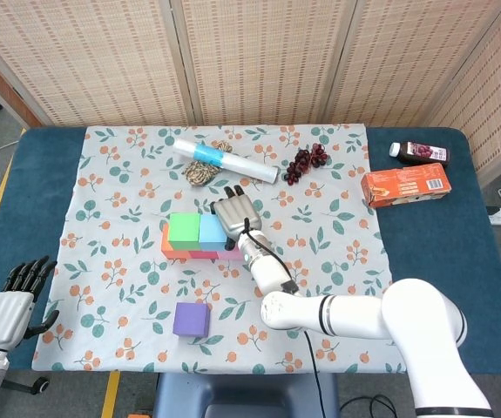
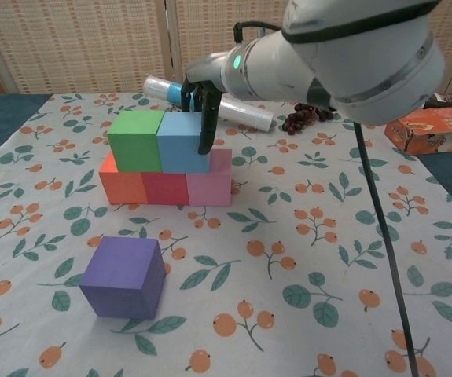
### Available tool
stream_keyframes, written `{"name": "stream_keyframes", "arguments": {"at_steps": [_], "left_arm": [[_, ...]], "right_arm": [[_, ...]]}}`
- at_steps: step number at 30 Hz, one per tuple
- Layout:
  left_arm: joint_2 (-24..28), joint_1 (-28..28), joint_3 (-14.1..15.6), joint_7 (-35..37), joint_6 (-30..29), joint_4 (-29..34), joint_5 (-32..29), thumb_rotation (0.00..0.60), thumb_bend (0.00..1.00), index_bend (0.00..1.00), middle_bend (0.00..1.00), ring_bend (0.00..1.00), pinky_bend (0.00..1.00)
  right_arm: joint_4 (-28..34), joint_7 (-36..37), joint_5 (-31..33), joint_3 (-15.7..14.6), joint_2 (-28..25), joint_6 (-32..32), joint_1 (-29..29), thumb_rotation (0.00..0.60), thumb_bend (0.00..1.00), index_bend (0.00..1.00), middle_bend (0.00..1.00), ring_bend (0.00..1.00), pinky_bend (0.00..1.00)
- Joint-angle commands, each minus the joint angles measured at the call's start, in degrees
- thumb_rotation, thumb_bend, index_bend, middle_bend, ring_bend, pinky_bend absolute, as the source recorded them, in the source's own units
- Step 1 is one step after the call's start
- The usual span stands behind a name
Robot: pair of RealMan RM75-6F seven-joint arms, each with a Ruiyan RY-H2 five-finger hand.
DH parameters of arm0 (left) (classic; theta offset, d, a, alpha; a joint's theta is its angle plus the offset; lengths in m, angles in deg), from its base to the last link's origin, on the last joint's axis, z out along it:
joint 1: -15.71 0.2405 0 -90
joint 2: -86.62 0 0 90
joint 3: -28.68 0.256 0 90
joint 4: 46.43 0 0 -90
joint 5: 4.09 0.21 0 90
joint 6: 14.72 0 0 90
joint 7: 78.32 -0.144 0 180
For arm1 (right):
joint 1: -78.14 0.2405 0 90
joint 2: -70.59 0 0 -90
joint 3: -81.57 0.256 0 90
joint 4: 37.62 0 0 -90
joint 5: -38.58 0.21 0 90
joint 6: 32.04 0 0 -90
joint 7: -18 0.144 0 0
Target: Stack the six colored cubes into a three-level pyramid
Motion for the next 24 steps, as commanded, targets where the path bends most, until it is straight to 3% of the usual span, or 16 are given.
{"name": "stream_keyframes", "arguments": {"at_steps": [1, 6, 19, 24], "left_arm": [[-0.1, 0.0, 0.0, 0.1, 0.0, -0.1, 0.0, 0.600, 0.32, 0.00, 0.00, 0.00, 0.06], [-0.2, 0.0, 0.0, 0.1, -0.1, -0.2, 0.1, 0.600, 0.32, 0.00, 0.00, 0.00, 0.06], [-0.2, 0.0, 0.0, 0.1, -0.1, -0.2, 0.3, 0.600, 0.32, 0.00, 0.00, 0.00, 0.06], [-0.2, 0.1, 0.1, 0.2, -0.2, -0.2, 0.4, 0.600, 0.32, 0.00, 0.00, 0.00, 0.05]], "right_arm": [[0.0, -0.1, 0.1, 0.0, 0.0, 0.0, 0.0, 0.600, 0.00, 0.31, 0.31, 0.03, 0.00], [0.1, -0.1, -0.1, 0.2, 0.0, 0.0, -0.1, 0.600, 0.00, 0.20, 0.31, 0.02, 0.00], [0.4, -0.3, 0.0, 0.4, 0.0, -0.3, -0.2, 0.600, 0.00, 0.17, 0.31, 0.02, 0.00], [1.6, 0.0, -0.5, 0.4, -0.7, -0.3, -0.6, 0.600, 0.00, 0.07, 0.25, 0.00, 0.00]]}}
